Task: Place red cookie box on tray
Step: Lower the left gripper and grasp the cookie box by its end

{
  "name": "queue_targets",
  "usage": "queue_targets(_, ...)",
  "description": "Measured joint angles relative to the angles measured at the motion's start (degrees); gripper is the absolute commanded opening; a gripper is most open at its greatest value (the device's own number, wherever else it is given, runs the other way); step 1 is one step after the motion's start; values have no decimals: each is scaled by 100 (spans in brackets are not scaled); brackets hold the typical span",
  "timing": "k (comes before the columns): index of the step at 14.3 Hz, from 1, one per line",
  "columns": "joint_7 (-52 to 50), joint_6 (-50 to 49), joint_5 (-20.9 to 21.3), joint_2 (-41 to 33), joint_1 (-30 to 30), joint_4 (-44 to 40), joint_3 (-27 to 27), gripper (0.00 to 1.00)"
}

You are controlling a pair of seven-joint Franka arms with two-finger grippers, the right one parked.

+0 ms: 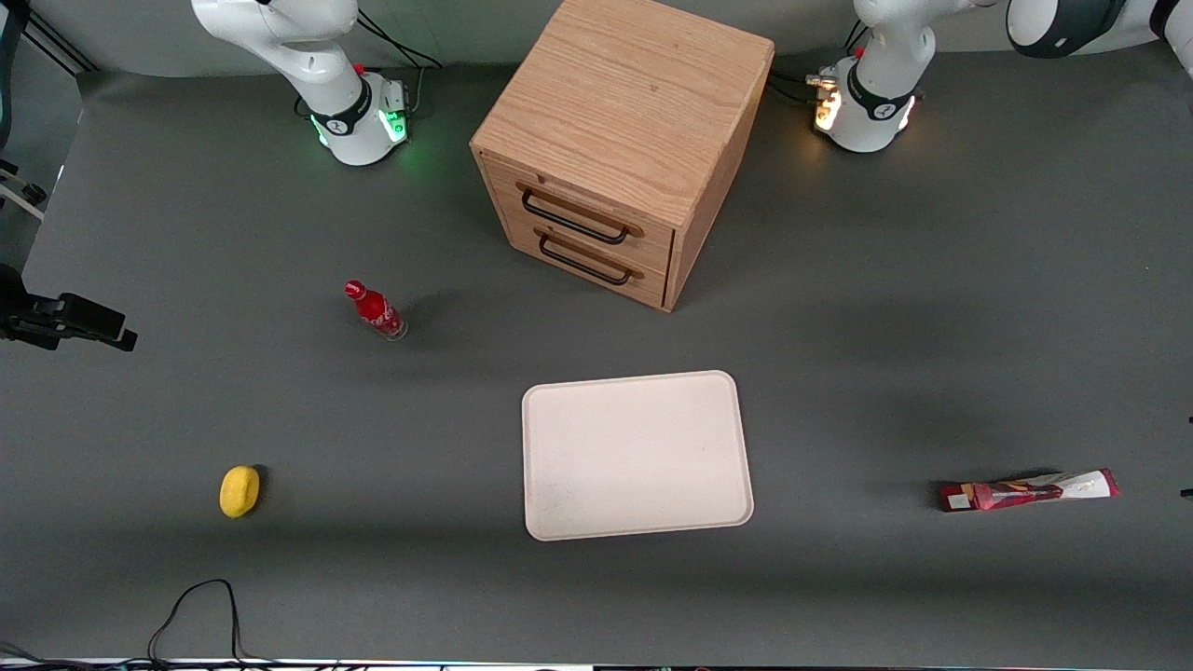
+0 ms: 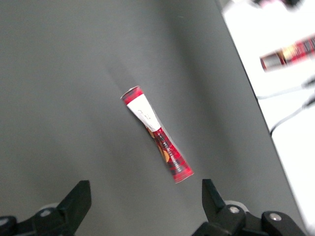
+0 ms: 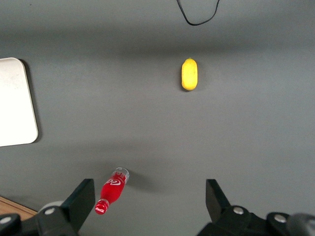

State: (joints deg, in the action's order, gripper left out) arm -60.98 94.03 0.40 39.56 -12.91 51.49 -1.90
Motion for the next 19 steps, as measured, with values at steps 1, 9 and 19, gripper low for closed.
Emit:
queue_targets(1, -426, 0, 0, 12, 0, 51, -2, 100)
queue_targets(9, -961, 1401, 1, 646, 15, 970, -28, 100)
queue_targets(19, -1544, 2198, 0, 1172, 26, 1361, -41, 88)
